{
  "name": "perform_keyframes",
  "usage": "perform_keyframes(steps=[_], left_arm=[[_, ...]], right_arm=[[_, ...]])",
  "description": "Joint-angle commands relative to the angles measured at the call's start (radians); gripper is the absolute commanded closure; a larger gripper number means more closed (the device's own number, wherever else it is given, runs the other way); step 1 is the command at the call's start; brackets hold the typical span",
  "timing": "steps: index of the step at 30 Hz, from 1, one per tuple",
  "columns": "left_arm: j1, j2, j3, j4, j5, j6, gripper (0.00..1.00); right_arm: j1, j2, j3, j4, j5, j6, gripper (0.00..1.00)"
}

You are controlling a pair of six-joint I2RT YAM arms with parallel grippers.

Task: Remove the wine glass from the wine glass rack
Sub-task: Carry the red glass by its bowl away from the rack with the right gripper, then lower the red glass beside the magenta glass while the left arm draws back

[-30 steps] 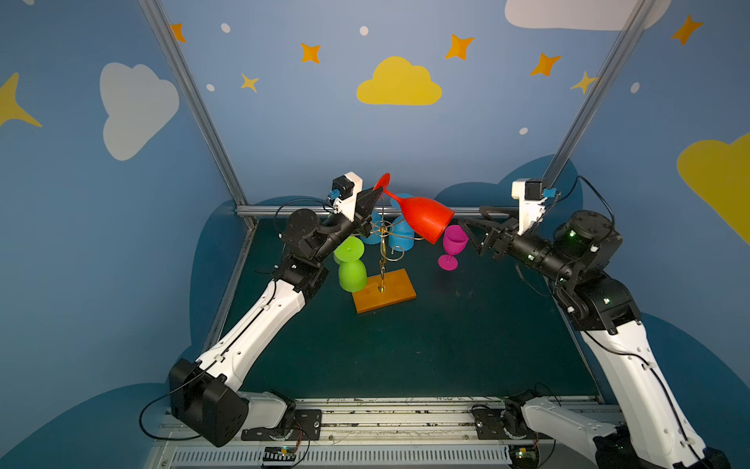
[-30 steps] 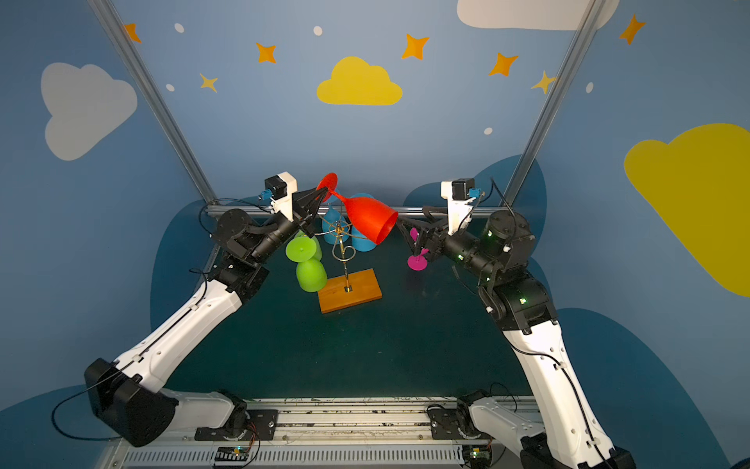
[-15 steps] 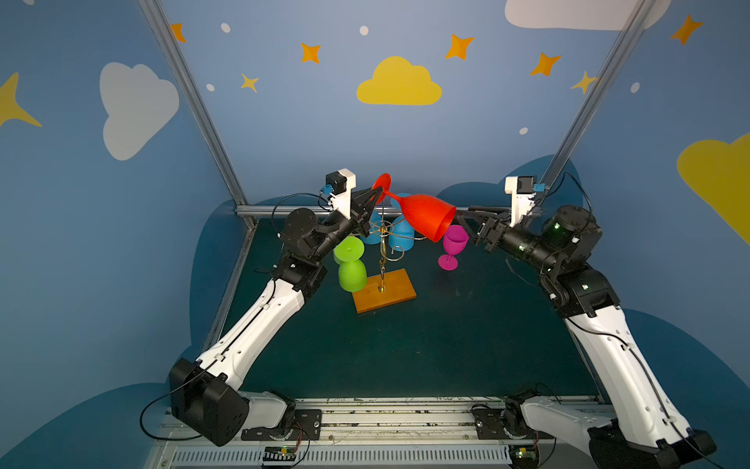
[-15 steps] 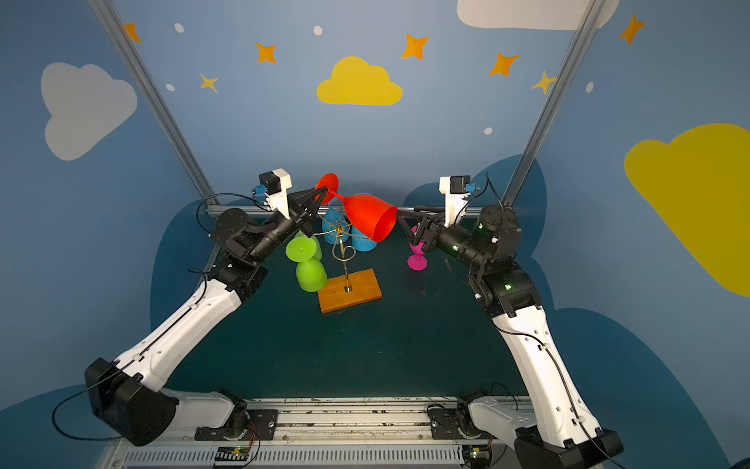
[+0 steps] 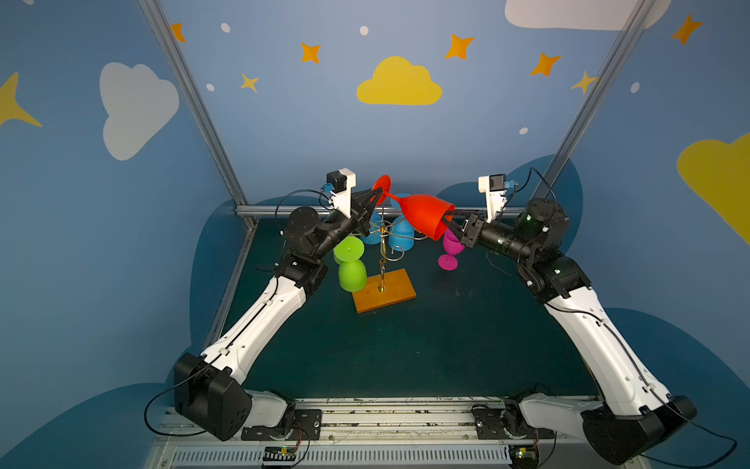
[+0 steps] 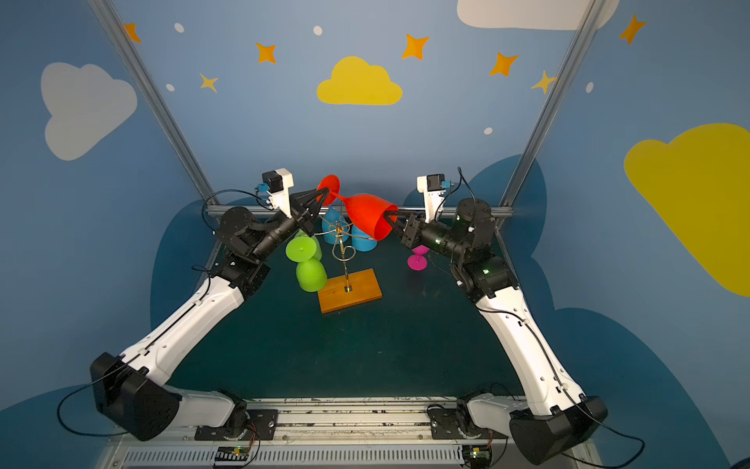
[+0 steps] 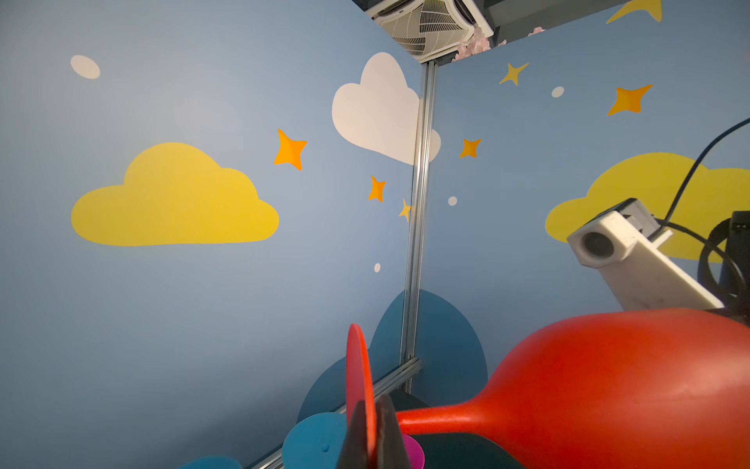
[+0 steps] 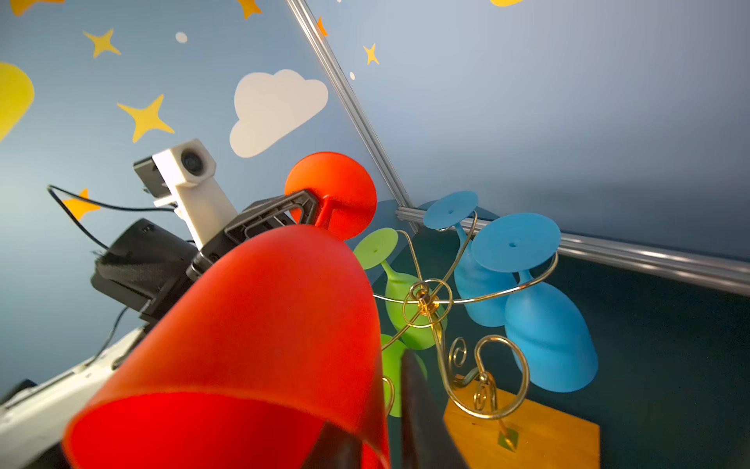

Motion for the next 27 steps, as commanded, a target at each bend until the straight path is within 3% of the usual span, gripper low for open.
perform_keyframes(steps=[1,4,7,9,12,17,22,27], left_arm=[[0.000,0.000,0.025,0.030,0.027,-0.021,0.95],[0.001,-0.004,0.022,0.028,0.016,-0.021,0.88],[0.003,-0.011,0.018,0.017,-0.006,-0.020,0.69],[0.007,-0.018,0.014,0.008,-0.021,-0.021,0.47],[0.011,-0.035,0.014,-0.022,-0.039,-0.022,0.31],[0.025,-0.084,-0.019,-0.034,-0.100,-0.011,0.21],[0.056,-0.165,-0.078,-0.084,-0.158,0.013,0.16],[0.067,-0.249,-0.134,-0.115,-0.314,0.108,0.11]], right_arm=[[0.013,0.007,0.022,0.028,-0.012,0.004,0.96],[0.013,0.003,0.027,0.018,-0.003,-0.003,1.00],[0.004,-0.012,0.041,-0.021,0.033,-0.029,1.00],[-0.027,-0.027,0.057,-0.061,0.063,-0.047,1.00],[-0.092,-0.048,0.080,-0.125,0.083,-0.064,1.00],[-0.203,-0.103,0.092,-0.251,0.136,-0.102,1.00],[-0.252,-0.163,0.114,-0.490,0.345,-0.230,1.00],[-0.260,-0.197,0.132,-0.748,0.493,-0.328,1.00]])
